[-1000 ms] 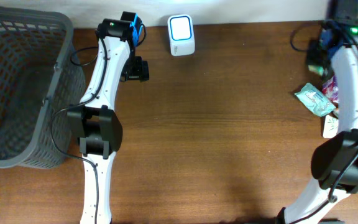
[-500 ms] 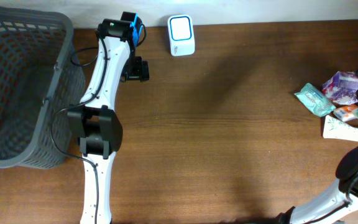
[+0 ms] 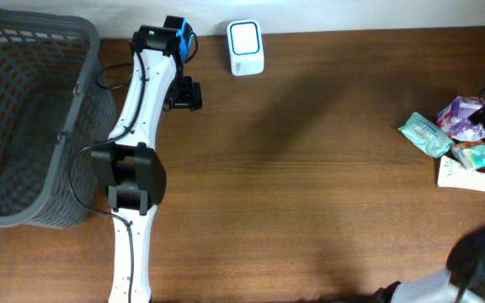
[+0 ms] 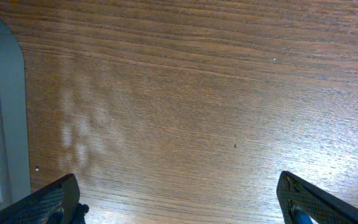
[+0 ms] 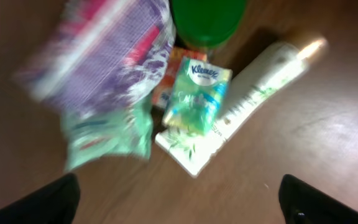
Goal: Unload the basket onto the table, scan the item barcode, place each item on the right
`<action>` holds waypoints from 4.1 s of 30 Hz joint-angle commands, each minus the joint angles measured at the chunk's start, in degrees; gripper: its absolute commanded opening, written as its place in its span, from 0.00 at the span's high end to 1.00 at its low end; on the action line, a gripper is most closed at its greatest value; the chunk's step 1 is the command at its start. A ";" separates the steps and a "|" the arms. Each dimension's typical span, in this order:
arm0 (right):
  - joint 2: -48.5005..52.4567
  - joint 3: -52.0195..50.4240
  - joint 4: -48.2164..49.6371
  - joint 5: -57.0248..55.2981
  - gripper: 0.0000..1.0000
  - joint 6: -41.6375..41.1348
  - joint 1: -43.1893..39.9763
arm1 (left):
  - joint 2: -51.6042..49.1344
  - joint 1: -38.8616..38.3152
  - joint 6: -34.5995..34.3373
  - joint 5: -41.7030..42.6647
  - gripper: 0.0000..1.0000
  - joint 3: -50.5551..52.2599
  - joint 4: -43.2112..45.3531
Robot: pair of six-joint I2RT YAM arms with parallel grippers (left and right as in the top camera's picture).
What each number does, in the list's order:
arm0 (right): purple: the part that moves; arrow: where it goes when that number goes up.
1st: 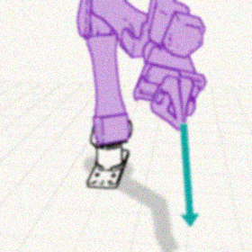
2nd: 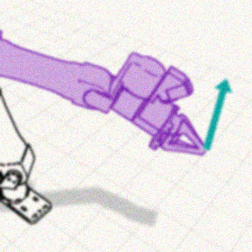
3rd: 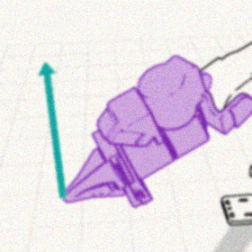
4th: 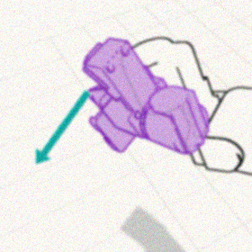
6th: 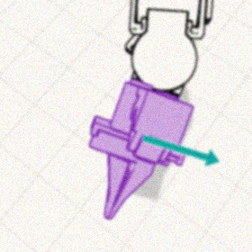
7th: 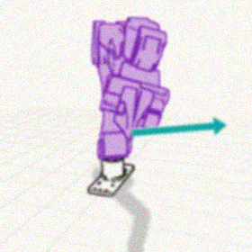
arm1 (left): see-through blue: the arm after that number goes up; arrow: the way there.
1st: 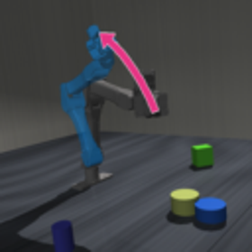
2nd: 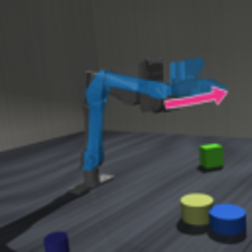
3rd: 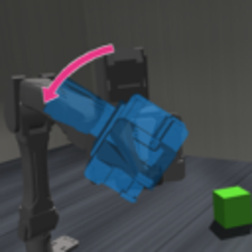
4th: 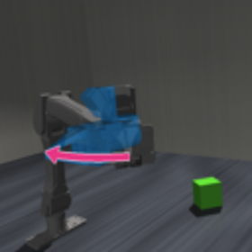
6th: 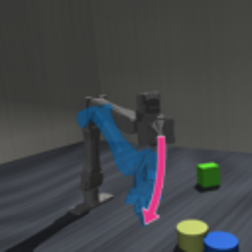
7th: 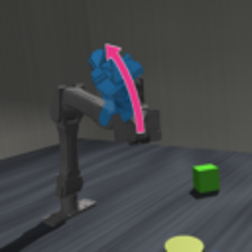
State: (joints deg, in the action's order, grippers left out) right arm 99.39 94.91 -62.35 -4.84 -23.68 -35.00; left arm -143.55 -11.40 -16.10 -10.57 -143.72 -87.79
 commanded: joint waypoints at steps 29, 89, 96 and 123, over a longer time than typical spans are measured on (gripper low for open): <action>-44.87 -32.37 -15.63 13.79 0.01 5.05 19.63 | 0.79 -0.09 -0.57 -0.39 0.01 0.13 -0.07; -99.21 -94.60 58.07 8.70 0.01 21.75 35.80 | 0.79 -0.15 -0.57 -0.39 0.01 0.13 -0.07; -99.21 -94.60 58.10 8.70 0.01 21.75 35.80 | 0.79 -0.17 -0.57 -0.39 0.01 0.13 -0.04; -99.21 -94.60 58.07 8.70 0.01 21.75 35.80 | 77.00 -10.69 2.32 2.75 0.01 77.83 47.43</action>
State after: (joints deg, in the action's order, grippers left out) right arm 0.62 0.80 -4.12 4.32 -1.54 0.27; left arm -75.68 -19.73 -15.46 -7.46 -71.66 -42.89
